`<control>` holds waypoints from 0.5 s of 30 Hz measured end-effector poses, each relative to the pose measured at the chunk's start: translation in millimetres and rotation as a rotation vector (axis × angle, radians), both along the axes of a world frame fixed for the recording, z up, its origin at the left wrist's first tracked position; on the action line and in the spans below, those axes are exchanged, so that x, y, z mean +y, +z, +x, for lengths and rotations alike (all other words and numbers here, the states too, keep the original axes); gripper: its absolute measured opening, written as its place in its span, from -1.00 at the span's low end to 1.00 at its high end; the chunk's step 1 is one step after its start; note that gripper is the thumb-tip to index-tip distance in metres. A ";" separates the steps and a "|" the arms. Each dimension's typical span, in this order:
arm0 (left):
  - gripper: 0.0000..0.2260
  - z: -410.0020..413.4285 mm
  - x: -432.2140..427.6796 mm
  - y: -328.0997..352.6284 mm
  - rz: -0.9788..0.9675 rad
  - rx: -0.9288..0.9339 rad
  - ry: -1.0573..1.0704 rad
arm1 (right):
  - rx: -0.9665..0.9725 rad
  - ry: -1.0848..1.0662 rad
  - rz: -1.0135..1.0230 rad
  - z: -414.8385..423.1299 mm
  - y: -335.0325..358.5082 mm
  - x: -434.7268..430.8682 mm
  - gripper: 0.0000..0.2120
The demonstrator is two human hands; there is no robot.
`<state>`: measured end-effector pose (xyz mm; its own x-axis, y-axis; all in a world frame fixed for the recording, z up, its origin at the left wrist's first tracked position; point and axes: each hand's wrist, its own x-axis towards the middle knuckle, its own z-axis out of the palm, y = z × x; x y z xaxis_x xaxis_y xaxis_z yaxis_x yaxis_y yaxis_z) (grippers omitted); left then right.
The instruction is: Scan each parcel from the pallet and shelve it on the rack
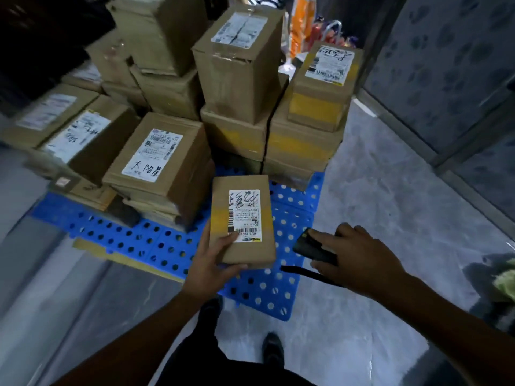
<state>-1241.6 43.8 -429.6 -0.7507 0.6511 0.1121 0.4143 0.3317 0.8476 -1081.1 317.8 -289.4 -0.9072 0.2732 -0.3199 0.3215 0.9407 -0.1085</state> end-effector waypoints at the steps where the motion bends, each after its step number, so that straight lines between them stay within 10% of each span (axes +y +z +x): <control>1: -0.36 13.9 -3.3 5.8 0.020 -0.004 0.030 | 0.026 -0.058 -0.118 3.1 -8.1 2.3 -0.36; 7: -0.34 90.2 -43.1 51.3 0.135 -0.029 0.294 | 0.184 -0.085 -0.696 4.7 -53.0 -30.2 -0.42; 15: -0.32 146.8 -150.0 86.9 0.103 0.050 0.611 | 0.080 0.275 -0.733 -35.2 -39.2 -121.0 -0.43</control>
<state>-1094.8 -106.2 -342.6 -0.9765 0.0892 0.1962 0.2153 0.4392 0.8722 -1116.3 196.8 -328.6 -0.9396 -0.2196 -0.2626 0.0528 0.6652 -0.7448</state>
